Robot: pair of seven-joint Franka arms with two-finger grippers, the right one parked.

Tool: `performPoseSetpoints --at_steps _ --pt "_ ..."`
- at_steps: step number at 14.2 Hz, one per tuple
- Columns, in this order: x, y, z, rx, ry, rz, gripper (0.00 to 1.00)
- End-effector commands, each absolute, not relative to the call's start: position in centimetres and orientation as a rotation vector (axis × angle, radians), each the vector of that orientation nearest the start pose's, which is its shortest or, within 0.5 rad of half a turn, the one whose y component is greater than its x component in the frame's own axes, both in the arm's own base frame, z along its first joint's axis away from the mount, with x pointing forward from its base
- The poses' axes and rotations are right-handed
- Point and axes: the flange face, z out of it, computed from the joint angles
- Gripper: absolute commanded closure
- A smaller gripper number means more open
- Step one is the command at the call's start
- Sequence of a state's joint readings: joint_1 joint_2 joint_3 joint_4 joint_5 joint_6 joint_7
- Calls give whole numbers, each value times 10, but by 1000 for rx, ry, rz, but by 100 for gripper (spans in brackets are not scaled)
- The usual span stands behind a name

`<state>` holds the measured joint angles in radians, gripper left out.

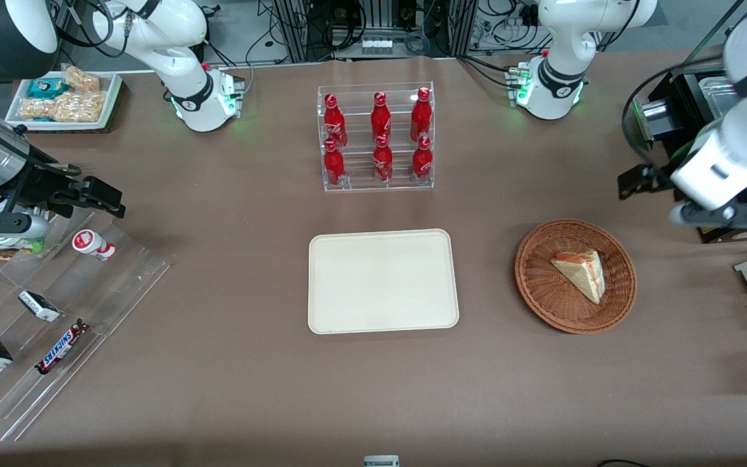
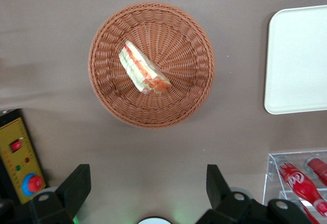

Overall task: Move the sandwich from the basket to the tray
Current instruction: 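Move the left gripper over the sandwich in the wicker basket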

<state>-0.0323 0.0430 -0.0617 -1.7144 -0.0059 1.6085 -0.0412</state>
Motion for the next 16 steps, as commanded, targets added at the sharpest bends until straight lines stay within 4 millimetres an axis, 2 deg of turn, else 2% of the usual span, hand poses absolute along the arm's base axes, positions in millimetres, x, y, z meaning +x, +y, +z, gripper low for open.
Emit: performPoseSetpoints --at_steps 1,3,4,6,7,10,14,16 --pt "551 -50 485 -3132 79 210 0" --pt "552 -49 446 -3138 71 155 0" --pt "550 -41 421 -3143 49 119 0" --pt "541 -34 381 -3148 -5 20 0" --pt "537 -33 368 -3149 -68 -18 0" --pt "537 -22 350 -3129 -403 -38 0" --pt "547 -23 329 -2986 -1082 -85 0" --pt "551 -23 315 -2903 -1324 -110 0"
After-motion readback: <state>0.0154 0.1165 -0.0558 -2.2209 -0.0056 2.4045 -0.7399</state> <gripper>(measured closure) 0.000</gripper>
